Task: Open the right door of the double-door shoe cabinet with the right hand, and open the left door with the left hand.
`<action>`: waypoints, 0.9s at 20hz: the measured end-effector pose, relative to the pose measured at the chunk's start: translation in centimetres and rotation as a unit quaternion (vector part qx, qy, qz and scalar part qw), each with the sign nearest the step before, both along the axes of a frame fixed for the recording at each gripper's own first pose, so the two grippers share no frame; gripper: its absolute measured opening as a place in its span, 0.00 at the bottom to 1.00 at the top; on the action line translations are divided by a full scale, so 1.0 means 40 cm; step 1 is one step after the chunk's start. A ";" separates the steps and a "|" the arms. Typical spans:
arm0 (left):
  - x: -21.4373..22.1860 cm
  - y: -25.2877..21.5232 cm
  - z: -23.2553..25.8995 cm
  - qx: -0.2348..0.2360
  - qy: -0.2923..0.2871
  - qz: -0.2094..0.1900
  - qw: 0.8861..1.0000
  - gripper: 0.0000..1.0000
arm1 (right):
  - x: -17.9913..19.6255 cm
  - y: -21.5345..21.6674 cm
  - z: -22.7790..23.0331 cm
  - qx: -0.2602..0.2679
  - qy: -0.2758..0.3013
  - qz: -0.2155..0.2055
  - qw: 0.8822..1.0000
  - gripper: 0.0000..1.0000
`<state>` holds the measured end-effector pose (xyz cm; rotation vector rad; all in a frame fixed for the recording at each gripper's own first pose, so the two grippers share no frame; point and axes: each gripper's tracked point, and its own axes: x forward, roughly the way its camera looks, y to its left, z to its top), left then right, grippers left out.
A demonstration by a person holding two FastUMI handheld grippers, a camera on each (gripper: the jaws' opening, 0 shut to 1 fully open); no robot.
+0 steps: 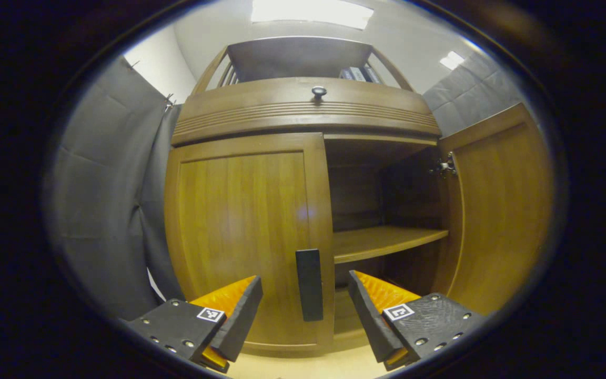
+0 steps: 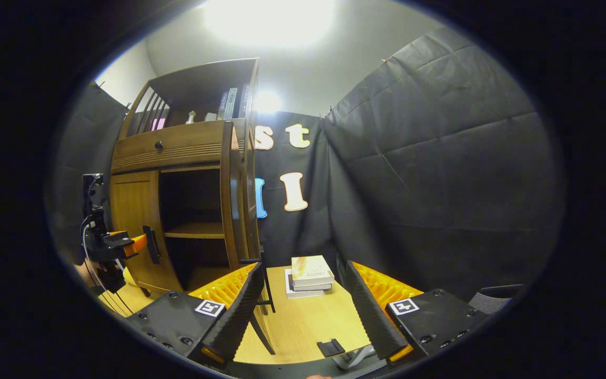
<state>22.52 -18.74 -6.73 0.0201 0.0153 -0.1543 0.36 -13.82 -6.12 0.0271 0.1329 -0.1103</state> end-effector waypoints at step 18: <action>0.134 -0.018 -0.100 -0.013 0.047 -0.007 0.999 0.17 | 0.004 0.057 -0.050 0.002 0.027 0.020 0.999 0.97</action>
